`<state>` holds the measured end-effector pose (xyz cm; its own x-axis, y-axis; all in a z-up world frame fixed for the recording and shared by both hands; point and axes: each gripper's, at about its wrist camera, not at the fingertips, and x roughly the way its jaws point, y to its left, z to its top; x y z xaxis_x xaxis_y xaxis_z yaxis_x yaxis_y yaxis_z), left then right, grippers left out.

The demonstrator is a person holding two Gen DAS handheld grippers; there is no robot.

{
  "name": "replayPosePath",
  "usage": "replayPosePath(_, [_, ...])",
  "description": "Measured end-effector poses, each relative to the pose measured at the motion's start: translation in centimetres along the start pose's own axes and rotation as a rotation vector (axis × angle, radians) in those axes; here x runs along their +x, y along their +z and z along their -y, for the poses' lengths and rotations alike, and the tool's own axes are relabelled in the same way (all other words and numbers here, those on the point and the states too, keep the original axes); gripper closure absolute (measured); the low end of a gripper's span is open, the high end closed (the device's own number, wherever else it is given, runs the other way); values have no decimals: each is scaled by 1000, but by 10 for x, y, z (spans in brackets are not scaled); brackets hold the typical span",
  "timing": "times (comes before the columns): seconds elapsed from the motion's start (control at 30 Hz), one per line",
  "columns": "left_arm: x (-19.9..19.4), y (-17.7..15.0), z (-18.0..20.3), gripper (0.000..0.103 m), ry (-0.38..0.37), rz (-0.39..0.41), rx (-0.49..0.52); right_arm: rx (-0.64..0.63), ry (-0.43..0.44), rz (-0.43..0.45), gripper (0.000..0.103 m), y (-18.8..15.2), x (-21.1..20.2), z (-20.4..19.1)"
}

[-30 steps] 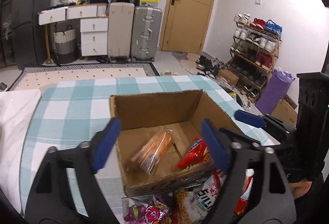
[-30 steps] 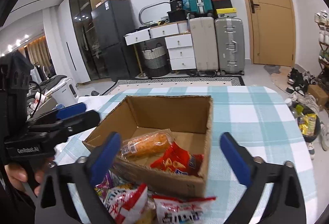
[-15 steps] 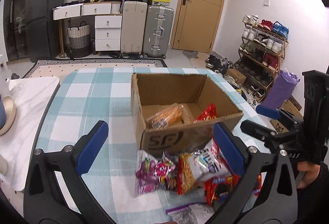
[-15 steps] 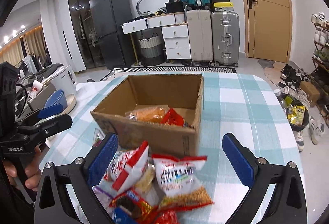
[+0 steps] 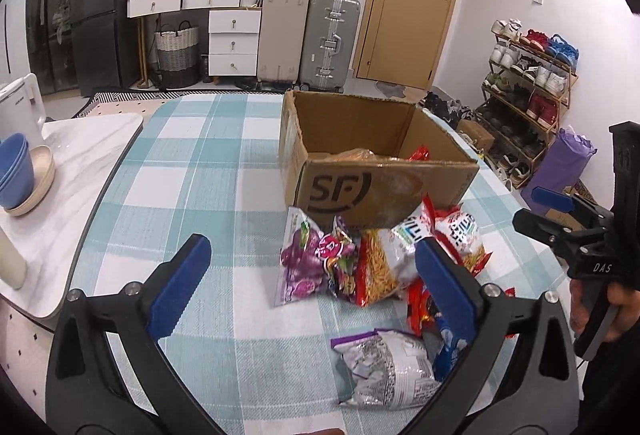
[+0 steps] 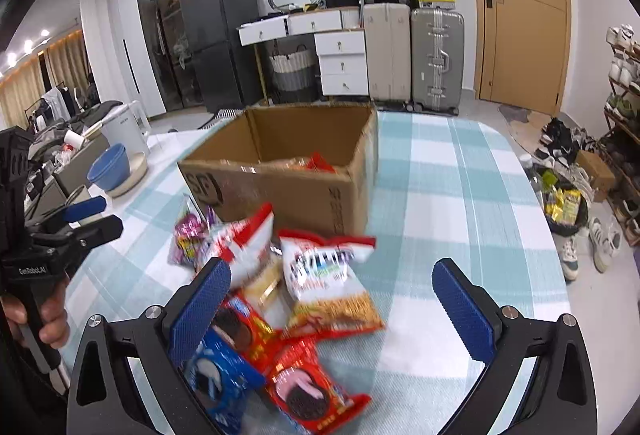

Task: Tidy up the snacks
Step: 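Open both grippers to drop the bags and withdraw from the box, then grasp the silver snack bag with the left gripper while the right gripper grasps the red Oreo pack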

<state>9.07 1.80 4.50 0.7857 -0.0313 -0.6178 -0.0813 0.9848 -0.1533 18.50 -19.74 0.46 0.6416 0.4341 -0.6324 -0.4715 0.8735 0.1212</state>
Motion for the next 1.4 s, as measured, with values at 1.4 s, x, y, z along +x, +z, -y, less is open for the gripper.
replayPosePath(1.4, [45, -81, 39, 2, -107, -295, 41, -68, -8, -234, 0, -82, 28, -5])
